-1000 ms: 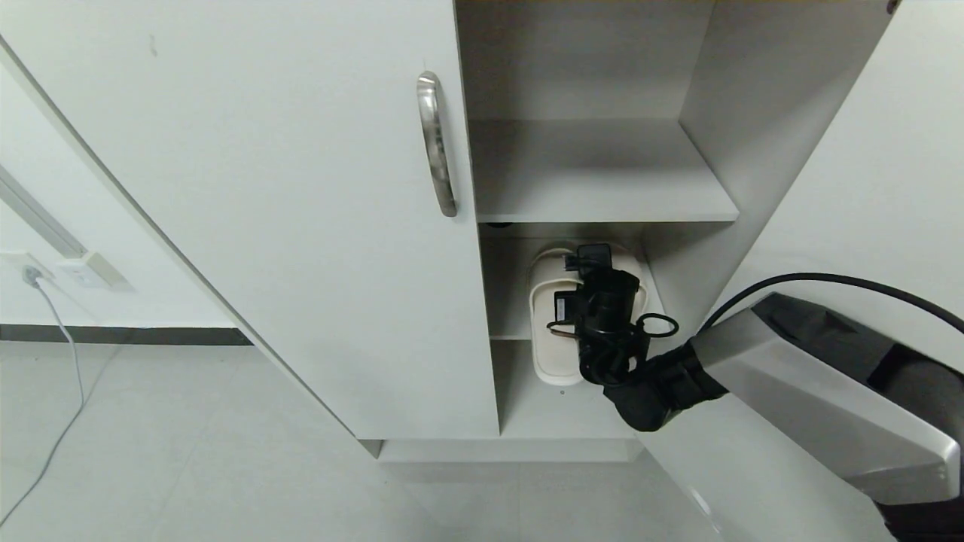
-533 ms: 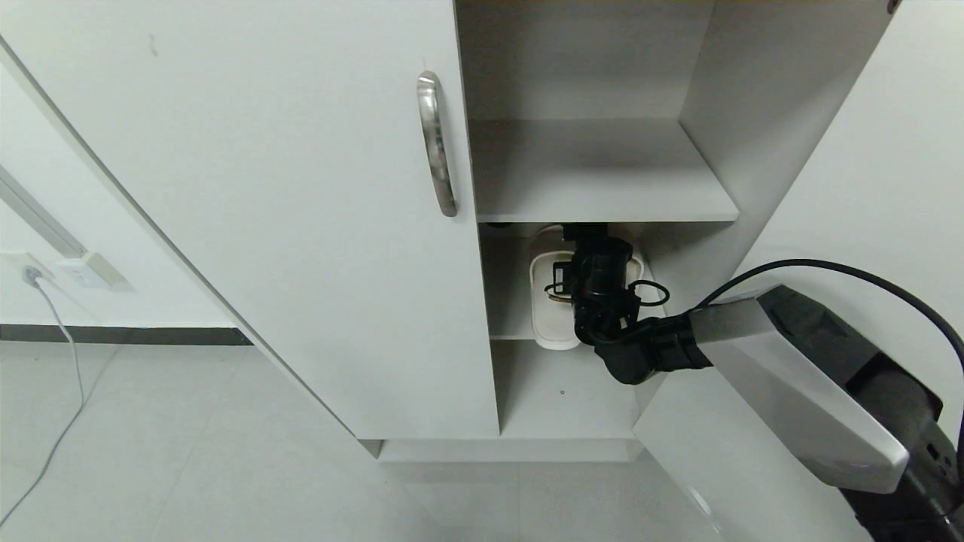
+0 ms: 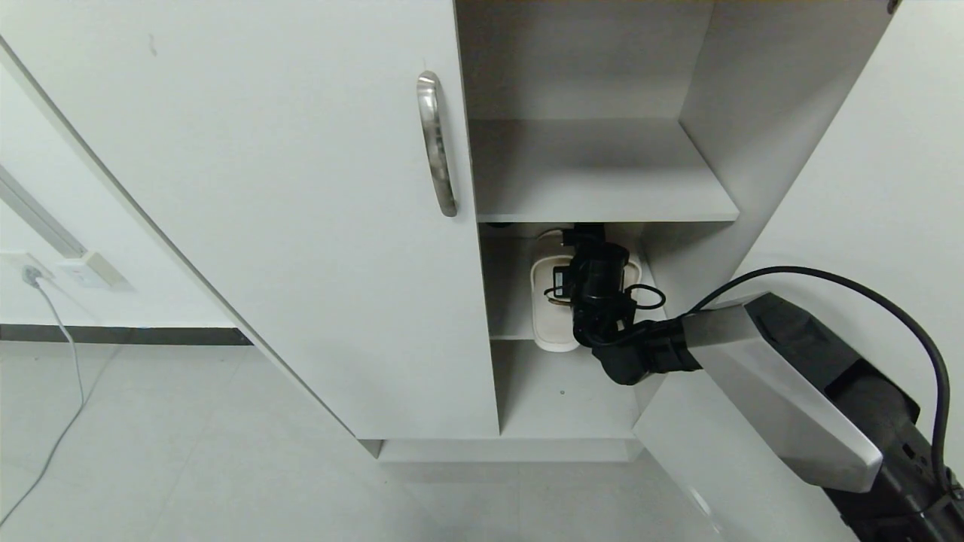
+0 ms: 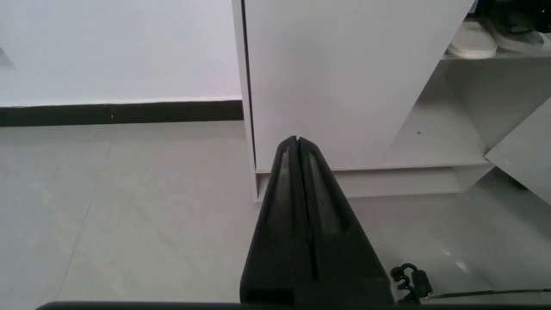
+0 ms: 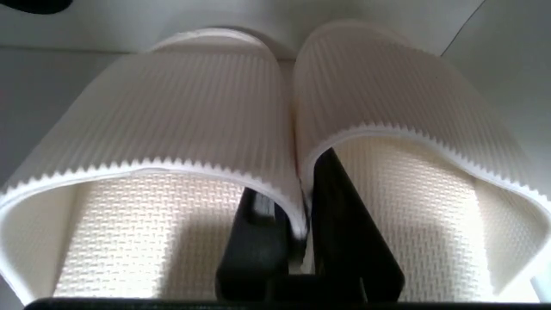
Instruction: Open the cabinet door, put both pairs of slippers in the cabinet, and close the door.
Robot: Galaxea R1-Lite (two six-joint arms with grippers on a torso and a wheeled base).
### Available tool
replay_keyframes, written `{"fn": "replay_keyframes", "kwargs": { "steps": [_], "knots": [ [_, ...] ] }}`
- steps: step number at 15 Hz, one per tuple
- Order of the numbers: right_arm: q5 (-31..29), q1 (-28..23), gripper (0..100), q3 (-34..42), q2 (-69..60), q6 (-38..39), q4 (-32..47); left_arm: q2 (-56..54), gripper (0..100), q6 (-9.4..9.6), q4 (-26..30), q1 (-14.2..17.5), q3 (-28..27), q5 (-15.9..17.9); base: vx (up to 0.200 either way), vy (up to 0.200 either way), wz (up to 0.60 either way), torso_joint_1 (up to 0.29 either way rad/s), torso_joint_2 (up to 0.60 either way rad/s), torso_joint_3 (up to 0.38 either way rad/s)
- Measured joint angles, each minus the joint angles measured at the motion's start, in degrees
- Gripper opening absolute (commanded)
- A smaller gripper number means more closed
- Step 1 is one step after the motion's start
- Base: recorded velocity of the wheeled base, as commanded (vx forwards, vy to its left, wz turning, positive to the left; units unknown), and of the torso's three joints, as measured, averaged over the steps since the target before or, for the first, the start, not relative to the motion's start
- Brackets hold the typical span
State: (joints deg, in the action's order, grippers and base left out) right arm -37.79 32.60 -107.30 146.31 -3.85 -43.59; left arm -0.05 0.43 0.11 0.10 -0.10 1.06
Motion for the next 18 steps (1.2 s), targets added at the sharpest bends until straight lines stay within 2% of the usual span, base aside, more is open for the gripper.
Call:
{"fn": "replay_keyframes", "kwargs": {
  "steps": [1, 2, 7, 10, 13, 18],
  "knots": [
    [-0.04, -0.02, 0, 0.00, 0.07, 0.00, 0.02, -0.02, 0, 0.01, -0.01, 0.00, 0.00, 0.00, 0.000, 0.000, 0.00, 0.000, 0.00, 0.000],
    [-0.04, -0.02, 100, 0.00, 0.11, 0.00, 0.02, 0.00, 0, 0.01, -0.01, 0.00, 0.00, -0.02, 0.000, 0.000, 0.00, 0.000, 0.00, 0.000],
    [-0.13, 0.00, 100, 0.69, 0.13, 0.09, -0.13, 0.00, 0, 0.01, -0.01, 0.00, 0.00, 0.00, 0.000, 0.000, 0.00, 0.000, 0.00, 0.000],
    [-0.15, 0.41, 100, 5.40, -1.08, 0.09, -2.11, 0.00, 0, 0.01, 0.00, 0.00, 0.00, 0.00, 0.000, 0.000, 0.00, 0.000, 0.00, 0.000],
    [-0.24, 1.55, 100, 14.23, -4.67, 0.05, -6.94, 0.00, 0, 0.09, -0.01, 0.00, 0.00, 0.00, 0.000, 0.000, 0.00, 0.000, 0.00, 0.000],
    [-0.63, 5.55, 100, 36.99, -14.25, -0.05, -19.69, 0.00, 0, 0.12, -0.01, 0.00, 0.00, -0.02, 0.000, 0.000, 0.00, 0.000, 0.00, 0.000]
  ]
}}
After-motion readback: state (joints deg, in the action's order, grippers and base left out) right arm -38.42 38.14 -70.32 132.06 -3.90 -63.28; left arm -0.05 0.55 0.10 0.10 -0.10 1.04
